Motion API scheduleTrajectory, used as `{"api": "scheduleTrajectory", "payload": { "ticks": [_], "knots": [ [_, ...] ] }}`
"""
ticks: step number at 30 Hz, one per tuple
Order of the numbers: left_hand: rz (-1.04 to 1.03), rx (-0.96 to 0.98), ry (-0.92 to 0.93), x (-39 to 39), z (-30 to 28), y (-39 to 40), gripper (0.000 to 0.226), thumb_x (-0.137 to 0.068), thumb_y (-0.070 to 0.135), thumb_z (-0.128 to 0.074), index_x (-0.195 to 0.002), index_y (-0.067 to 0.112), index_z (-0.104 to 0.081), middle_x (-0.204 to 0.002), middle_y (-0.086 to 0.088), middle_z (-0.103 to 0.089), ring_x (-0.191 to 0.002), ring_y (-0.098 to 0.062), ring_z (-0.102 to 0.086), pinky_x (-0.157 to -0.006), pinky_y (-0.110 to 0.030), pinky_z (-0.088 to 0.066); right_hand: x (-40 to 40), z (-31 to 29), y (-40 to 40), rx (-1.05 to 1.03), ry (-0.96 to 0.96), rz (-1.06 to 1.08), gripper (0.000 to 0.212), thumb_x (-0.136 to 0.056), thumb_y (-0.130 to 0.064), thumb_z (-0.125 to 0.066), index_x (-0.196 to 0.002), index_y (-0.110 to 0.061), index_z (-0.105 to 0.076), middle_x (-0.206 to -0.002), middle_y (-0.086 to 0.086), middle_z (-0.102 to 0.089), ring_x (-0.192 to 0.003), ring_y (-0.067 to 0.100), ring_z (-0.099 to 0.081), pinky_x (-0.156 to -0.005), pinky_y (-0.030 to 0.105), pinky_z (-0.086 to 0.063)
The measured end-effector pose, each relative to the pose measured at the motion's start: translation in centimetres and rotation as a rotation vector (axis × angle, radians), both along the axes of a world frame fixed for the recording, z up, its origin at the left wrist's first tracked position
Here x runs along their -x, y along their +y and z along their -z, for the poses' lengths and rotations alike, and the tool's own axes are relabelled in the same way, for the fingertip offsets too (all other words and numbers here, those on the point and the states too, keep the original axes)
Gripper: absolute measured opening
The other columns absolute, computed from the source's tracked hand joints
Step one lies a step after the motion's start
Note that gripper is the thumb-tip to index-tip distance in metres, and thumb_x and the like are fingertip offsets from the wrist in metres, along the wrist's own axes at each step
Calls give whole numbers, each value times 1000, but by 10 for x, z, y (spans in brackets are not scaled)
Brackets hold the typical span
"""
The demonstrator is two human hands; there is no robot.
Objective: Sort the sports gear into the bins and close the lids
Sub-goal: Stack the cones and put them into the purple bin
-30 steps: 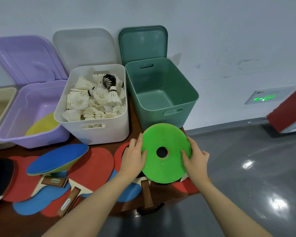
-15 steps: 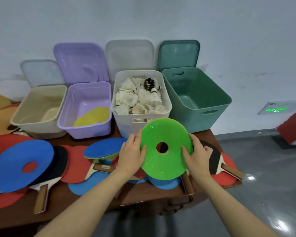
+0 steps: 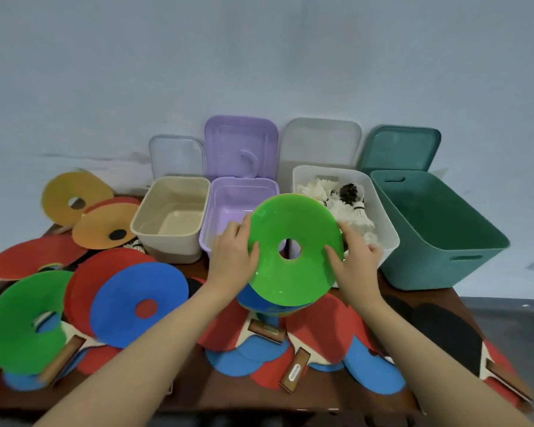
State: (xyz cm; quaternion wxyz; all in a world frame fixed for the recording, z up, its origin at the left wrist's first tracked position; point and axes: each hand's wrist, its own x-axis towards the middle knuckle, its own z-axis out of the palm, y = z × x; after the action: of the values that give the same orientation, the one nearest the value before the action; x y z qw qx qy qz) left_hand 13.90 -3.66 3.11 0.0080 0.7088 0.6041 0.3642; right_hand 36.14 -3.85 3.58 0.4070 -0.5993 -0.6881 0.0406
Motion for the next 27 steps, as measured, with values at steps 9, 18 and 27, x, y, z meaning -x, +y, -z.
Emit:
{"api": "scheduleTrajectory", "payload": {
  "ticks": [9,18,27],
  "knots": [
    [-160,111,132,46,-5,102,58,-72,10,-64,-127,-1,-52,-88,-22,-56,-74,-39,-57,-62,-42,-47,58,-6,119,43,1,-117,42,-79,-9,-63,-119,-19,-58,-89,-6,-60,-93,23,-59,-70,29,-15],
    [-235,340,252,69,39,172,58,-89,22,-51,-143,13,-30,-118,-10,-49,-109,-31,-46,-85,-38,-33,96,37,196,287,-300,-70,38,-85,-19,-52,-124,-19,-50,-110,3,-61,-109,26,-52,-85,37,-26],
    [-37,317,361,89,53,173,49,-85,29,-55,-128,8,-52,-133,-13,-50,-117,-33,-49,-94,-40,-38,103,49,185,170,-396,-7,28,-75,-18,-69,-99,-5,-64,-93,17,-61,-76,40,-59,-71,44,-47]
  ]
}}
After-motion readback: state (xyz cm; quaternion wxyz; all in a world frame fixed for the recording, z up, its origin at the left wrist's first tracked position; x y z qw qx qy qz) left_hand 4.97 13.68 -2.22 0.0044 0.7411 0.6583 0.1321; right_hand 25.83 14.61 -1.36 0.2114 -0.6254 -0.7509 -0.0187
